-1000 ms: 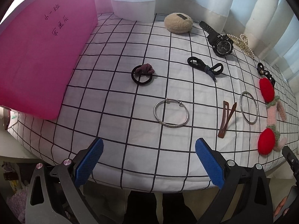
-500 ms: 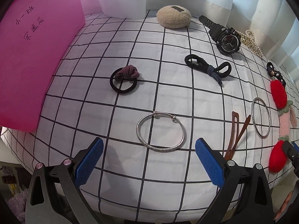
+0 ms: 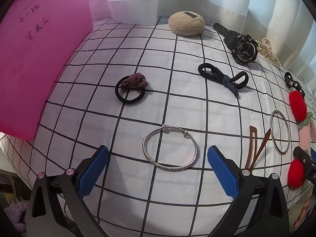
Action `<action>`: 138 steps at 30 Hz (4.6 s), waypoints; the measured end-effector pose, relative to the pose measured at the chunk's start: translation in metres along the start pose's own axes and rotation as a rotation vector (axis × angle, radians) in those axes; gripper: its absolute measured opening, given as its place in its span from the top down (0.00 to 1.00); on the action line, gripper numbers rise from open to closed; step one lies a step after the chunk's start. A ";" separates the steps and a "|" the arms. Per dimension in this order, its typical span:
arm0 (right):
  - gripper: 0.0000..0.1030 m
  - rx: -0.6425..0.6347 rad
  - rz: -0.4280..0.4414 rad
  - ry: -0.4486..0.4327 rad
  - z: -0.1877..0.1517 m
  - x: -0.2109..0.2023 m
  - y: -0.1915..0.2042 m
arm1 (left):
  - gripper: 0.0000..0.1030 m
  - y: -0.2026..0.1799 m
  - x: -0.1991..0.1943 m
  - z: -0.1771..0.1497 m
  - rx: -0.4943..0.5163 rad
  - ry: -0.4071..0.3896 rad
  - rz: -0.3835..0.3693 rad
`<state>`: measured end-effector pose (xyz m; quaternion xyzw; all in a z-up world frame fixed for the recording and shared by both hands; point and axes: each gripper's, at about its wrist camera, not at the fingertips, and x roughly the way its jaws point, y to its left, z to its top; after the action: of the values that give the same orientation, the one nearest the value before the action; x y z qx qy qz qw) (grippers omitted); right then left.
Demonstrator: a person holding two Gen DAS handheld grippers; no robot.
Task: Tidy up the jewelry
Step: 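Grasp the pink headband with the right tool while the left tool grasps a silver bangle, then carry the headband and bangle in both tools over the pink tub, then open both tools to drop the headband and bangle into the tub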
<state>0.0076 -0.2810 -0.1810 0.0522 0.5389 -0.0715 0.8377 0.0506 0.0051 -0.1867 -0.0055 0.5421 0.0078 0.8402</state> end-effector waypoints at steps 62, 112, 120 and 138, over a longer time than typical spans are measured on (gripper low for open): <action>0.90 -0.159 0.265 -0.220 0.043 -0.121 0.008 | 0.50 -0.020 -0.151 0.016 0.009 -0.257 -0.134; 0.89 -0.782 0.654 0.033 0.185 -0.124 0.548 | 0.50 0.327 -0.152 0.123 -0.300 -0.144 0.083; 0.87 -0.849 0.548 0.160 0.177 -0.101 0.566 | 0.49 0.338 -0.136 0.122 -0.312 -0.051 0.099; 0.45 -0.839 0.492 0.143 0.180 -0.108 0.566 | 0.14 0.340 -0.144 0.114 -0.295 -0.031 0.184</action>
<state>0.2242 0.2538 -0.0020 -0.1592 0.5490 0.3555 0.7396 0.0891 0.3462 -0.0088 -0.0791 0.5203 0.1642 0.8343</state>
